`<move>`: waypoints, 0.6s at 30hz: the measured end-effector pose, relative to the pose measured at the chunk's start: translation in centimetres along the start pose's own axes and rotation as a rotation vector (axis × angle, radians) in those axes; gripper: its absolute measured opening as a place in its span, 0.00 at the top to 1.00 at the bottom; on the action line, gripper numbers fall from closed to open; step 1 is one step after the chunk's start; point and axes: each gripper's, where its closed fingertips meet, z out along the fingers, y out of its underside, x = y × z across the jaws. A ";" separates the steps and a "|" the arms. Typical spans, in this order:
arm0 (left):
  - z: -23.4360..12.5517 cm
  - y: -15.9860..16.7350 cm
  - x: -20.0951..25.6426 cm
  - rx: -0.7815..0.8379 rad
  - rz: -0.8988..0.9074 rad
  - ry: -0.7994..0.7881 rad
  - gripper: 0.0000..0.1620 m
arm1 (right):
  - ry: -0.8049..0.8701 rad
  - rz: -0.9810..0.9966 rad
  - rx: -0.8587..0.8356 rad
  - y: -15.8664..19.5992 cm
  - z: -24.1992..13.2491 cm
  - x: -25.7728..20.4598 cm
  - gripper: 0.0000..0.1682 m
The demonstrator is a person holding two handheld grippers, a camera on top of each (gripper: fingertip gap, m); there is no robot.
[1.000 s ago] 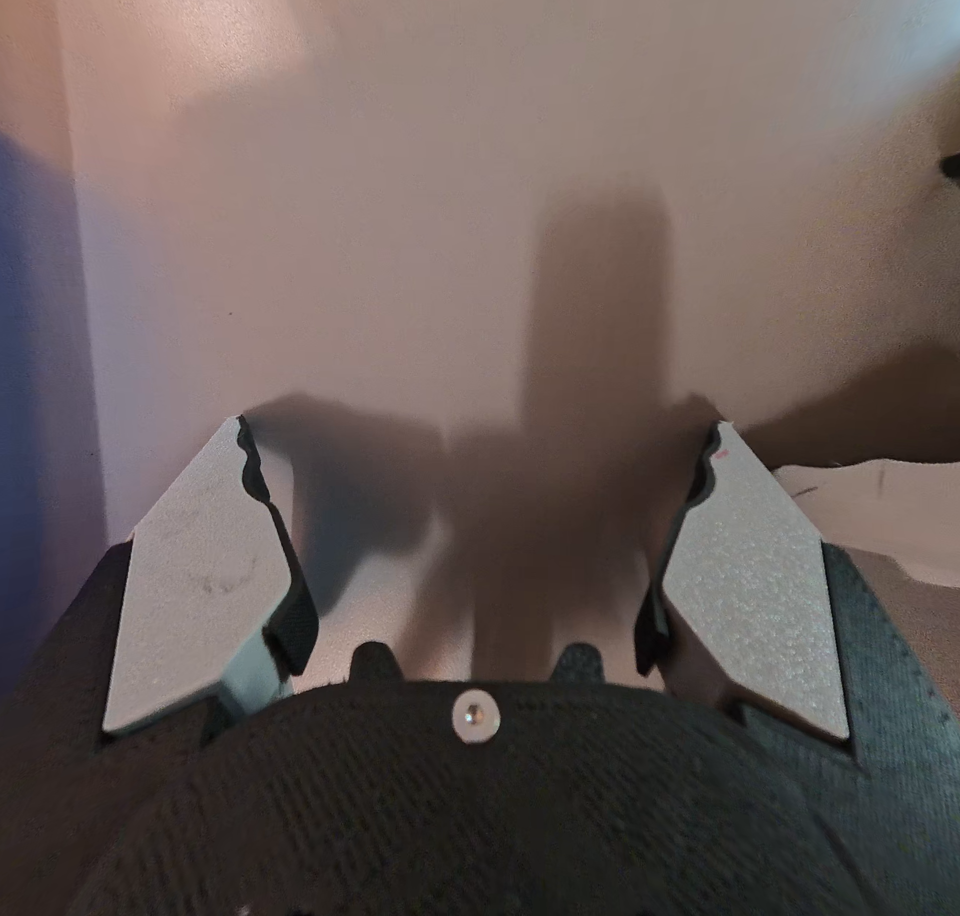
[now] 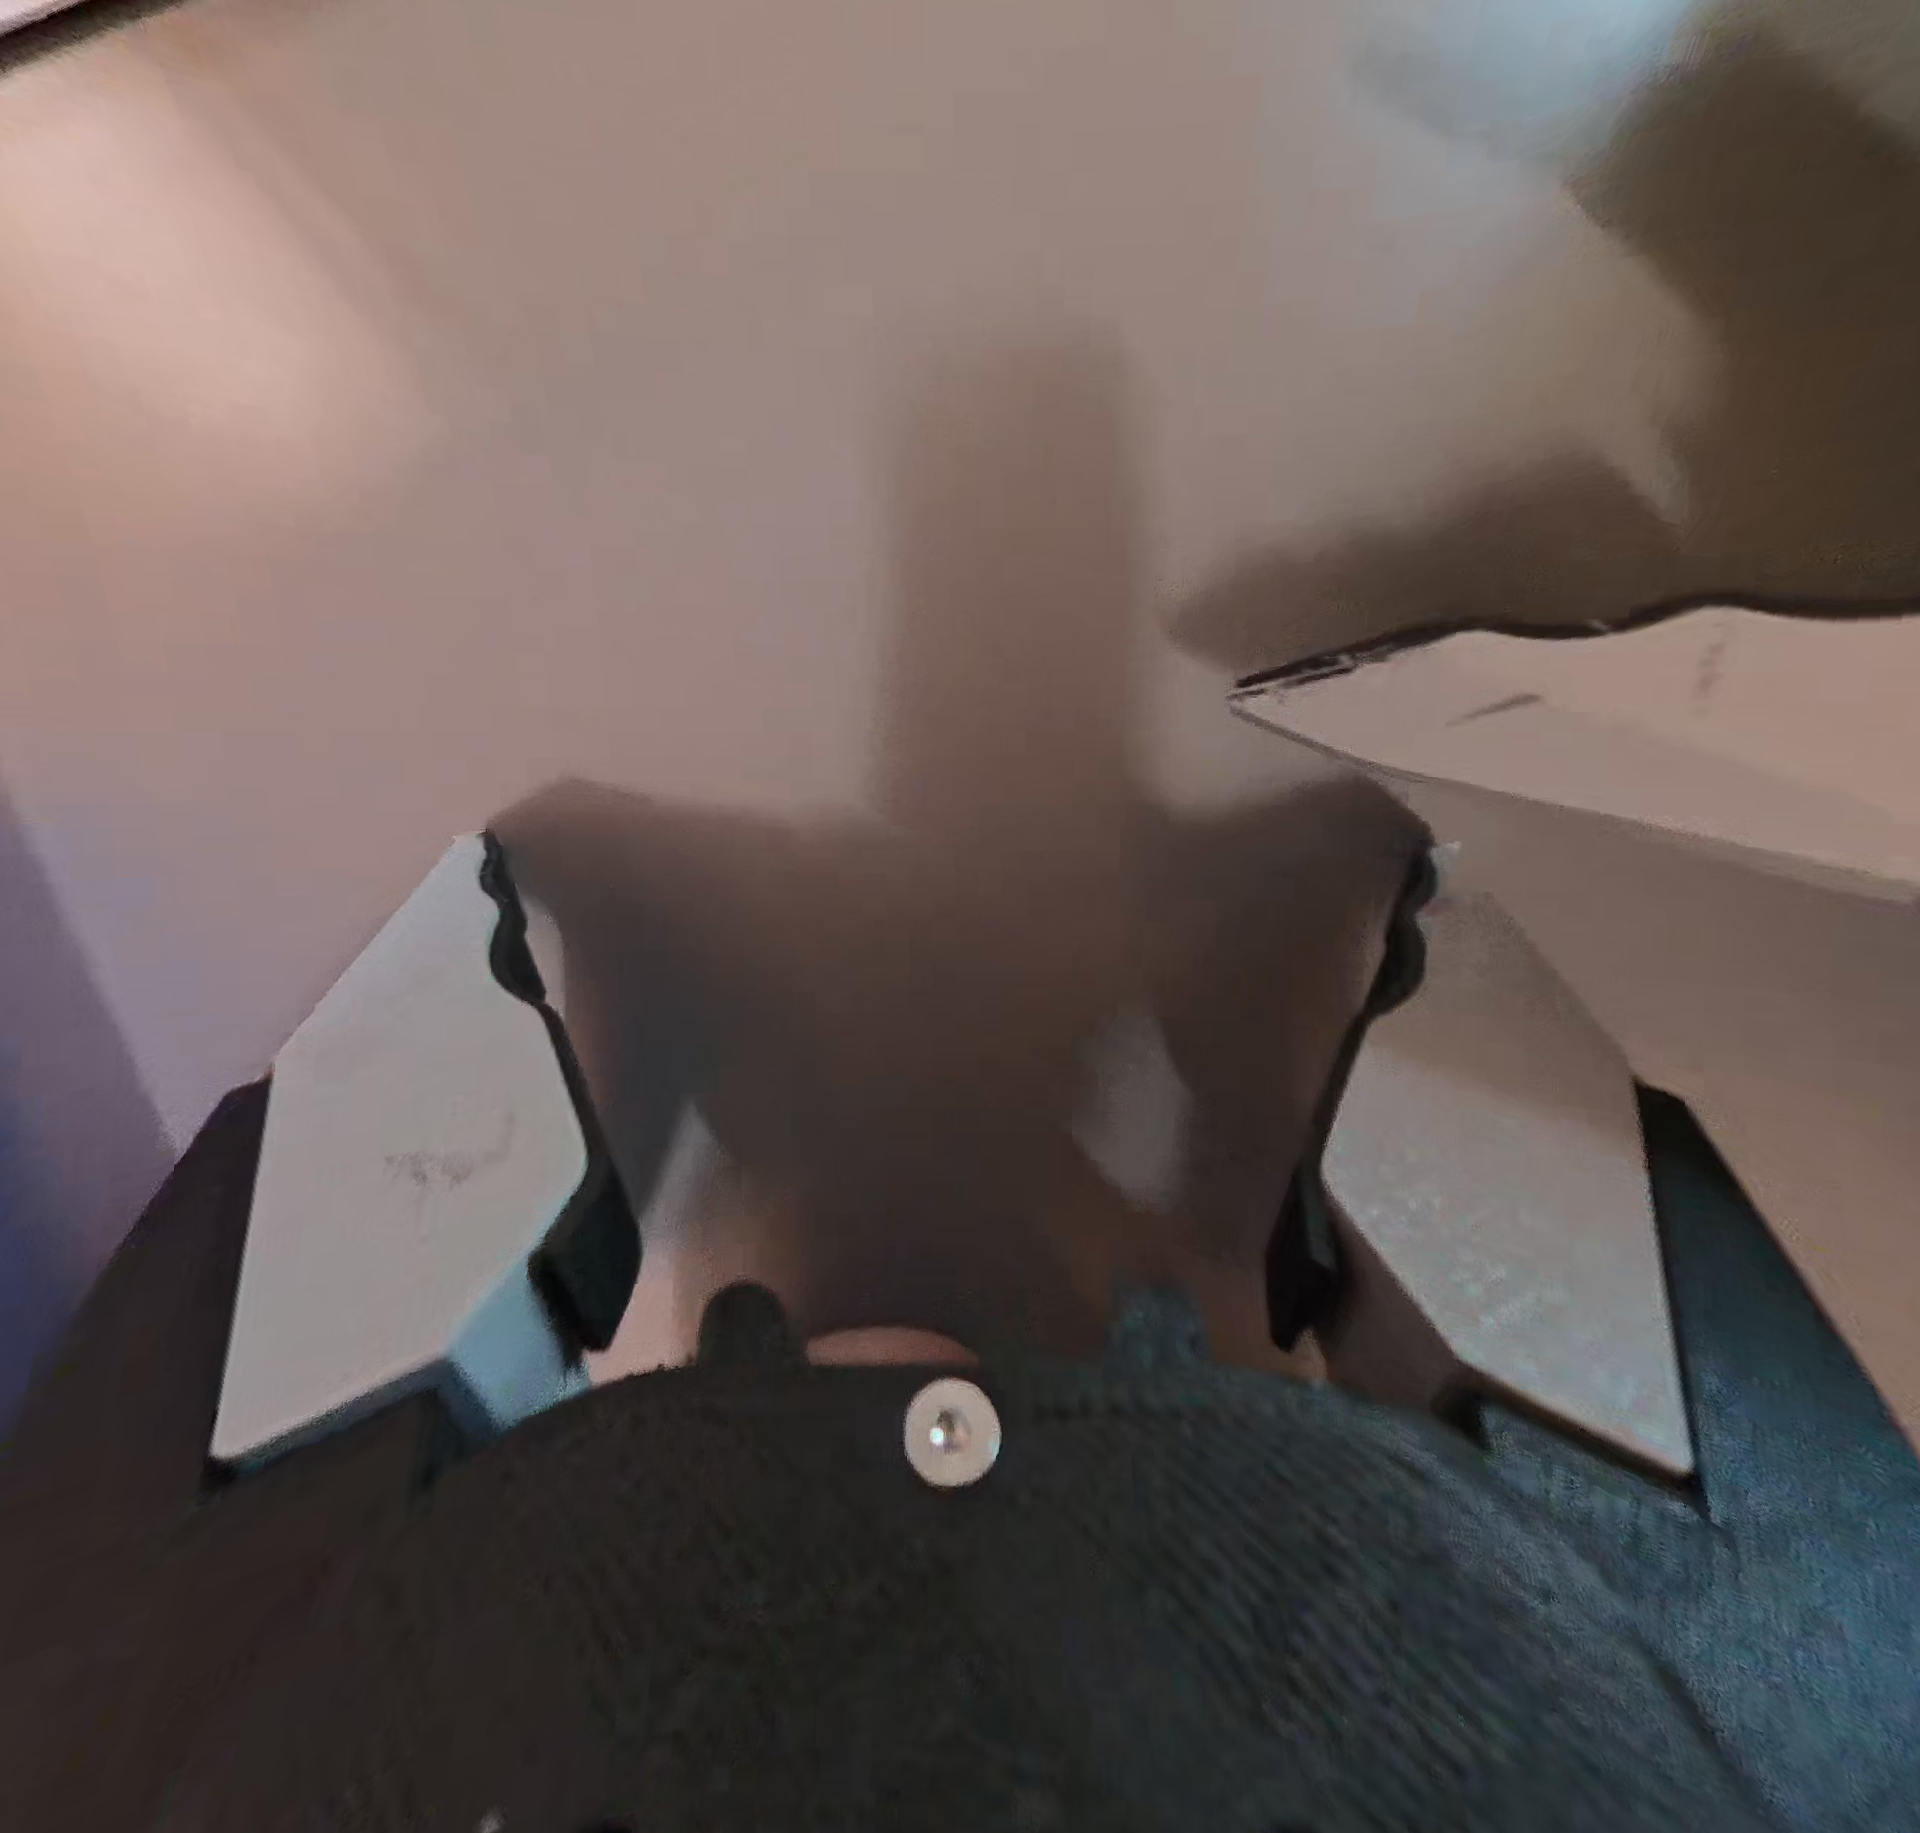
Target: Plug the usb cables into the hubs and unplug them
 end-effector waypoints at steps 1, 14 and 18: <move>-0.1 -0.2 0.2 0.011 0.026 0.023 0.09 | -0.003 0.006 -0.003 0.1 0.1 0.0 0.40; -5.0 -2.6 4.8 0.241 0.212 0.252 1.00 | -0.117 0.017 -0.032 0.8 -0.4 -1.2 0.58; -5.6 -3.3 3.9 0.287 0.224 0.214 1.00 | -0.199 0.036 -0.018 0.5 -0.9 -1.8 0.91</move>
